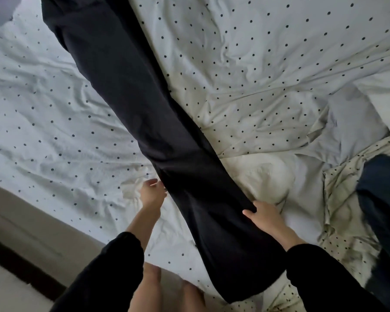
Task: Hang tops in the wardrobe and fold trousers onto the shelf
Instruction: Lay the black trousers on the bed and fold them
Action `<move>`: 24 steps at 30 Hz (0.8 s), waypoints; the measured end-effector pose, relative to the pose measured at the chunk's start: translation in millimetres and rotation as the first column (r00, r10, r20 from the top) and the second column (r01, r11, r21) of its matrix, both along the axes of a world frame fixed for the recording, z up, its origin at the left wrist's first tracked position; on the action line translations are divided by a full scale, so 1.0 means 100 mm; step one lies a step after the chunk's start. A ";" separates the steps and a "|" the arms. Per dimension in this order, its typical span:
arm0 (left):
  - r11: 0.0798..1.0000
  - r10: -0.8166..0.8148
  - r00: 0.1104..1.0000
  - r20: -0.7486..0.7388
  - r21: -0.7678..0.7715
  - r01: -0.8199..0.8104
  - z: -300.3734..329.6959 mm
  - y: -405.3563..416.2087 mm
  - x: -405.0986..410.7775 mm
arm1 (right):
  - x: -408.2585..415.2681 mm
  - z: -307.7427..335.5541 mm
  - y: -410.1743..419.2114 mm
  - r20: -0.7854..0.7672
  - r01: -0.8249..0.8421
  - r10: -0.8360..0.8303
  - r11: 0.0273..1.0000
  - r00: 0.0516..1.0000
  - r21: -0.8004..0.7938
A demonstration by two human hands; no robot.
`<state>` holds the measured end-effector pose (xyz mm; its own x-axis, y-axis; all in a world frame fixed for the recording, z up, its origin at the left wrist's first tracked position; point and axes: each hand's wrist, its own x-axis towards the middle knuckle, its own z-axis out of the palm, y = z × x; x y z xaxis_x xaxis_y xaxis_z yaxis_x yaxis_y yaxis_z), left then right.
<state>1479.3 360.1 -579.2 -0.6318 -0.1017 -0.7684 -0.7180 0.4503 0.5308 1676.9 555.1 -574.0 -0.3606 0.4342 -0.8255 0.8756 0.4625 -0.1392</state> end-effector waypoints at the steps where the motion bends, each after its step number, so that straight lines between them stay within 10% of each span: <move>1: 0.994 0.070 0.991 0.112 0.081 -0.079 -0.04 -0.01 0.05 | 0.05 -0.01 -0.01 -0.008 0.015 -0.015 1.000 1.000 -0.010; 14: 0.935 0.220 0.969 0.114 0.258 -0.243 -0.22 0.04 0.29 | 0.42 0.02 -0.14 -0.031 -0.004 0.009 0.987 0.999 0.158; 24: 0.975 -0.203 0.968 0.146 0.126 0.185 -0.25 -0.35 0.87 | 0.77 0.04 -0.22 0.049 0.034 -0.041 0.990 0.998 0.134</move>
